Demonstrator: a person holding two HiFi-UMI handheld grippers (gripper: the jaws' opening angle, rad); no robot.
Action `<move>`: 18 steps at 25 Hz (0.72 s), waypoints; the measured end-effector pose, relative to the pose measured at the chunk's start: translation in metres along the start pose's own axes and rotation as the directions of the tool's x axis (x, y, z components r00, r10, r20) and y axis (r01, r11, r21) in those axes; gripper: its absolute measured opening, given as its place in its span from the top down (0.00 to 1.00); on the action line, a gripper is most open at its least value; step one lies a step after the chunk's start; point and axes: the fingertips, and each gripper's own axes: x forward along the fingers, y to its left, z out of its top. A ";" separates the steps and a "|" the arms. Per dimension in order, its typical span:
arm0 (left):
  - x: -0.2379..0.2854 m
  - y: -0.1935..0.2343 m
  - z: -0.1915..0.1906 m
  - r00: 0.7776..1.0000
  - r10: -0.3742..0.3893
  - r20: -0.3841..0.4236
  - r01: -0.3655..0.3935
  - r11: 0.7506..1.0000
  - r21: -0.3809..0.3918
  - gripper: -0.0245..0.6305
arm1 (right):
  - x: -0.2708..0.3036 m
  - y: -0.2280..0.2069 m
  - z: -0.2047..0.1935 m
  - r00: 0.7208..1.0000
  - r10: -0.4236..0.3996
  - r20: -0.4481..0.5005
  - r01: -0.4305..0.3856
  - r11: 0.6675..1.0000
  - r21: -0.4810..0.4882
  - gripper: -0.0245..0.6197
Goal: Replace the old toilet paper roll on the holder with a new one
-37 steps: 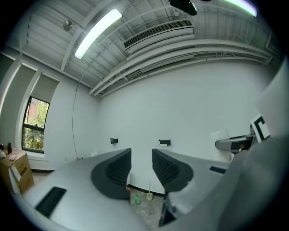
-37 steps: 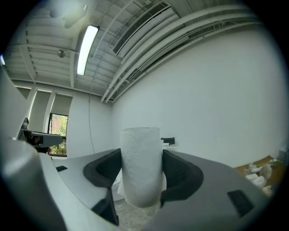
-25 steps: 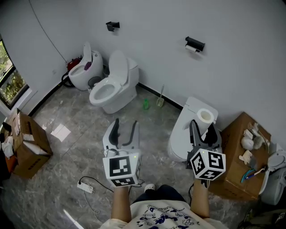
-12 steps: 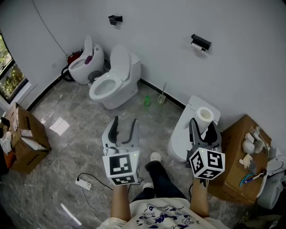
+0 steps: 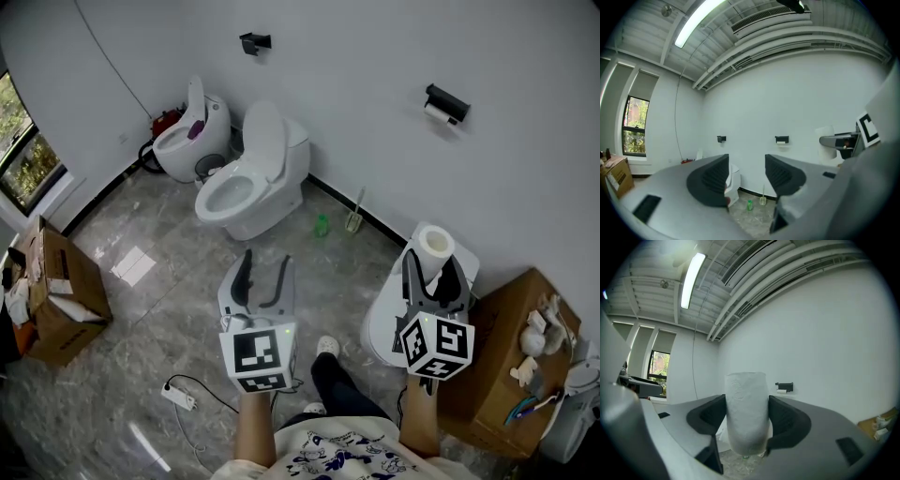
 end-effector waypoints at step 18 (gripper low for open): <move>0.228 -0.016 0.054 0.999 -0.024 0.040 0.023 0.999 0.033 0.62 | 0.213 -0.085 0.028 0.997 -0.060 0.042 0.060 0.998 0.006 0.51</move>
